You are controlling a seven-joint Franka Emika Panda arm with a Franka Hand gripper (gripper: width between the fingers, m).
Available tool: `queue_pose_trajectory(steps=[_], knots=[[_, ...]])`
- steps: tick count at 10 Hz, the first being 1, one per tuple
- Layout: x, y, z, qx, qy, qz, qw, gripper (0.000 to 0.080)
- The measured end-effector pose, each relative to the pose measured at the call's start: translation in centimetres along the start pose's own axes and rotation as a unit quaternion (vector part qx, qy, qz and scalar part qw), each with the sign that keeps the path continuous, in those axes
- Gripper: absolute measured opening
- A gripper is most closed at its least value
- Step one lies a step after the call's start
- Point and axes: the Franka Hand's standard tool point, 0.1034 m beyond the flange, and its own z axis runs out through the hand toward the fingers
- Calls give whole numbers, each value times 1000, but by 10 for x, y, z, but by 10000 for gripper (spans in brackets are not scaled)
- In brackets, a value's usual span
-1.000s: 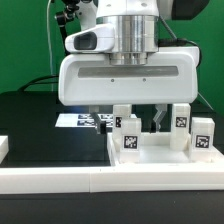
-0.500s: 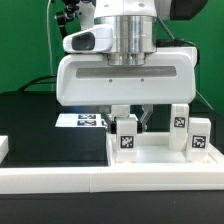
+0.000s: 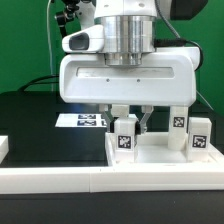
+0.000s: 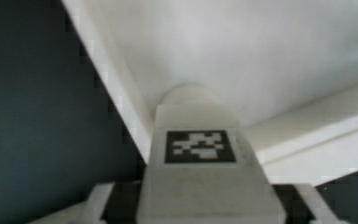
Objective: Assemble square table
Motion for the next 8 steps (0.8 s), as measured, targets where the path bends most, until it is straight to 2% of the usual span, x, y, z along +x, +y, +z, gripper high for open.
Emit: queue_pose_trajectory(steps=[4, 8], knots=[[0, -1, 0, 8, 0, 150, 989, 290], [-2, -2, 1, 24, -11, 331, 943, 290]])
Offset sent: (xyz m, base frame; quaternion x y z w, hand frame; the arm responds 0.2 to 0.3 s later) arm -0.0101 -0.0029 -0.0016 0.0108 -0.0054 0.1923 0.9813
